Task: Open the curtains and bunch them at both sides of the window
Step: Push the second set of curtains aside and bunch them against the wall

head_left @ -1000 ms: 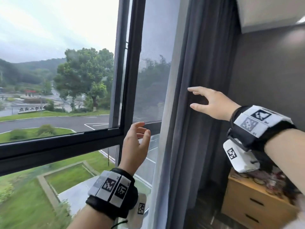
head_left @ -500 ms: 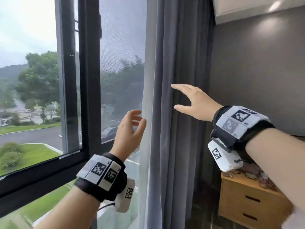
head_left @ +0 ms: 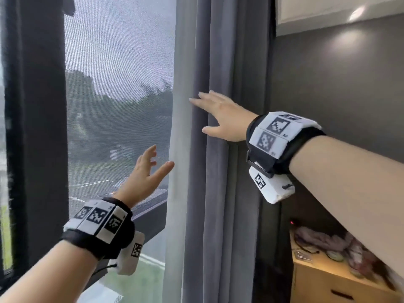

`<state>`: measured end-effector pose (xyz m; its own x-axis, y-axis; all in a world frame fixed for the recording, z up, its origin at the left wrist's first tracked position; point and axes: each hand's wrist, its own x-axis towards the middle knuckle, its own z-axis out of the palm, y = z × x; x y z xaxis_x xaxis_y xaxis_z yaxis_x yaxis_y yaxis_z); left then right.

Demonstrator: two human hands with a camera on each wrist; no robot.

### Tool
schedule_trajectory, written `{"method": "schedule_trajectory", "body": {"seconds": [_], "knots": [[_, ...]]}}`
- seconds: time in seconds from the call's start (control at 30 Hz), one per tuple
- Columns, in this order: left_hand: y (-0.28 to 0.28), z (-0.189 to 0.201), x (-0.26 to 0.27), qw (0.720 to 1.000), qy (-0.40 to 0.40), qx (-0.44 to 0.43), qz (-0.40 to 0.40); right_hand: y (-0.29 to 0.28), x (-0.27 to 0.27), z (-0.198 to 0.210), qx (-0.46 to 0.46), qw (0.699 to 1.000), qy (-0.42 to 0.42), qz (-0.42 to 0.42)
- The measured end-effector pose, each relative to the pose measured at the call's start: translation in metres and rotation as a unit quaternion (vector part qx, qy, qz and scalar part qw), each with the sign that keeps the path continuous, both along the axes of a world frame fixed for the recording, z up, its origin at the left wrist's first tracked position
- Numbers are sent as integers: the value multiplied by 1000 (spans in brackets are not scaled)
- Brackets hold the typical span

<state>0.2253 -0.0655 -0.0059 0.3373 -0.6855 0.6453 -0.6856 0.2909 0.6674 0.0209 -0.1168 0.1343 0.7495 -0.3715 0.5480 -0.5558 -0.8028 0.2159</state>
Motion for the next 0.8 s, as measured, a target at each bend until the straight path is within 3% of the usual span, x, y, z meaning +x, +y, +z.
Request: {"method": "schedule_trajectory", "body": {"seconds": [0.13,0.3,0.4,0.57,0.8], "knots": [[-39,-29,-9,995,88,13,-33,-31,18,16,-67,995,72,-18],[-89,-69,-45,990,105,-34,-86,-62,32,30,-140,979,145,4],[-122,-80,-70,989,116,-48,-78,-81,34,38,-177,970,159,41],[-181,-79,-103,996,55,-58,24,-119,23,41,-188,965,157,94],[-237,-79,-143,996,-61,-55,33,-197,-7,32,-194,966,161,65]]}}
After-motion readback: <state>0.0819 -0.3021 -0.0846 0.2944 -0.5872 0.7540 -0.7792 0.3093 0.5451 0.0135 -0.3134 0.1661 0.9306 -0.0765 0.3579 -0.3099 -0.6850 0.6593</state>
